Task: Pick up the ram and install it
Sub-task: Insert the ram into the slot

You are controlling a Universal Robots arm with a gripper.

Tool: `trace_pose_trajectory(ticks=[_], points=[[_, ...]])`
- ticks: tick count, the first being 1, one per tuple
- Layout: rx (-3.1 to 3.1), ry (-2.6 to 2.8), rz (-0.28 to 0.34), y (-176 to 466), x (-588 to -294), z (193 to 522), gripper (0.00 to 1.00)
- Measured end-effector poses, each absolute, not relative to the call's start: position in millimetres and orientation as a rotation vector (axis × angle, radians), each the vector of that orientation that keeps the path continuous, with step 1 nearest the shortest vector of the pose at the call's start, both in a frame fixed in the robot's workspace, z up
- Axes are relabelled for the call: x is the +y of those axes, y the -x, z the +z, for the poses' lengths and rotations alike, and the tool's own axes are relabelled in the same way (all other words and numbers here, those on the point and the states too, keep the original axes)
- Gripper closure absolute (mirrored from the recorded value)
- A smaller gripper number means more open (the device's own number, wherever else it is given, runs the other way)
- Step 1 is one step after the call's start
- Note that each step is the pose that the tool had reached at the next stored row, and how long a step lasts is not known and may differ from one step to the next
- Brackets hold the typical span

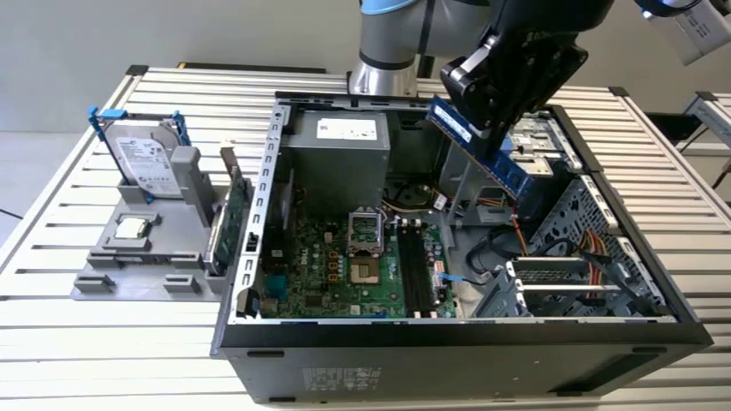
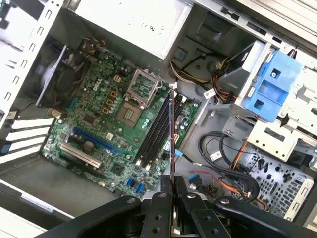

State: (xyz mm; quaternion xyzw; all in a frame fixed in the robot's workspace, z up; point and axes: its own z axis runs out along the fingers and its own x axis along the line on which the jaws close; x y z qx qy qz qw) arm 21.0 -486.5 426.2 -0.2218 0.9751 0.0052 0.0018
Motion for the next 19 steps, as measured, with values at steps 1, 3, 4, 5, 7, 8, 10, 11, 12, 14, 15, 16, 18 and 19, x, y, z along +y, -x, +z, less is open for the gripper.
trace_pose_trajectory(ticks=[1, 3, 4, 5, 7, 8, 10, 11, 12, 14, 15, 16, 18, 19], points=[[3.064, 0.678, 0.016, -21.0, -486.5, 426.1, 1.00], [3.071, 0.642, 0.016, -21.0, -486.5, 426.1, 1.00], [3.075, 0.625, 0.016, -21.0, -486.5, 426.0, 1.00], [3.078, 0.608, 0.016, -21.0, -486.5, 426.0, 1.00], [3.085, 0.573, 0.016, -21.0, -486.5, 426.0, 1.00], [3.088, 0.556, 0.016, -21.0, -486.5, 426.0, 1.00], [3.094, 0.522, 0.016, -21.0, -486.5, 425.9, 1.00], [3.096, 0.505, 0.016, -21.0, -486.5, 425.9, 1.00], [3.099, 0.487, 0.016, -21.0, -486.5, 425.9, 1.00], [3.105, 0.450, 0.016, -21.0, -486.5, 425.8, 1.00], [3.107, 0.432, 0.016, -21.0, -486.5, 425.8, 1.00], [3.110, 0.414, 0.016, -21.0, -486.5, 425.8, 1.00], [3.114, 0.377, 0.016, -21.0, -486.5, 425.7, 1.00], [3.116, 0.357, 0.016, -21.0, -486.5, 425.6, 1.00]])
